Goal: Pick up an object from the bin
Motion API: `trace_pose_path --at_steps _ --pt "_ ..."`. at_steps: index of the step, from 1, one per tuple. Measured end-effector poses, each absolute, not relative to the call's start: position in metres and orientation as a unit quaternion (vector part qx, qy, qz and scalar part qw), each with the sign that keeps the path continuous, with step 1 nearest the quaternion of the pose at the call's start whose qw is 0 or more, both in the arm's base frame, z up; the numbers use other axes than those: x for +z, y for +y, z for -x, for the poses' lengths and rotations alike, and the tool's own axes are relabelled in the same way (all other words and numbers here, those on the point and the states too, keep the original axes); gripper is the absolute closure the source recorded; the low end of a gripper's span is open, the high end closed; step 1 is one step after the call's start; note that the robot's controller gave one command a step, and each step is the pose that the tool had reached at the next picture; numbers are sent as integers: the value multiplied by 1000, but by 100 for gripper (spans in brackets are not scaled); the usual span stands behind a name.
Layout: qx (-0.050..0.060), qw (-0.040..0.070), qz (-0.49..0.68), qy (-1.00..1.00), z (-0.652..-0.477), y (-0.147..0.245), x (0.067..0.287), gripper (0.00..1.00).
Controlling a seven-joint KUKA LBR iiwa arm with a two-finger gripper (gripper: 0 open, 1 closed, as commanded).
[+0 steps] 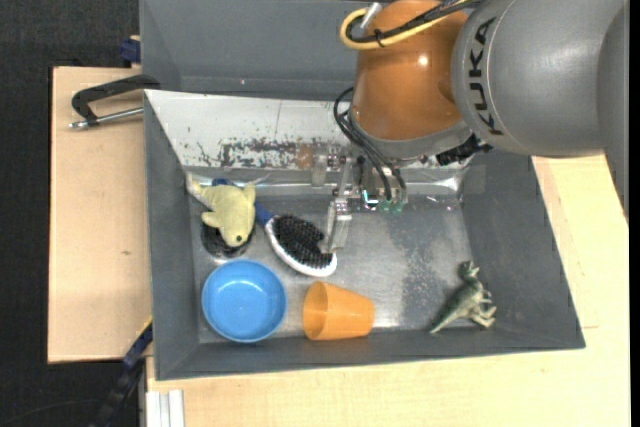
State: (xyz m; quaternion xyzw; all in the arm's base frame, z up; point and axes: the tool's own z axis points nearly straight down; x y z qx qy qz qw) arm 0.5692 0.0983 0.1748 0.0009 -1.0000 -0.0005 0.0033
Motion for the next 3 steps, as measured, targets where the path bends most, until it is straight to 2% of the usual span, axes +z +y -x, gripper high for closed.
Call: trace_pose_path --at_steps 1,2,3 --pt "0 4 -11 -1000 -574 93 76 0" --pt "-1 -5 -10 -1000 -578 92 80 100" --pt "-1 -6 -4 -1000 -560 70 246 100"
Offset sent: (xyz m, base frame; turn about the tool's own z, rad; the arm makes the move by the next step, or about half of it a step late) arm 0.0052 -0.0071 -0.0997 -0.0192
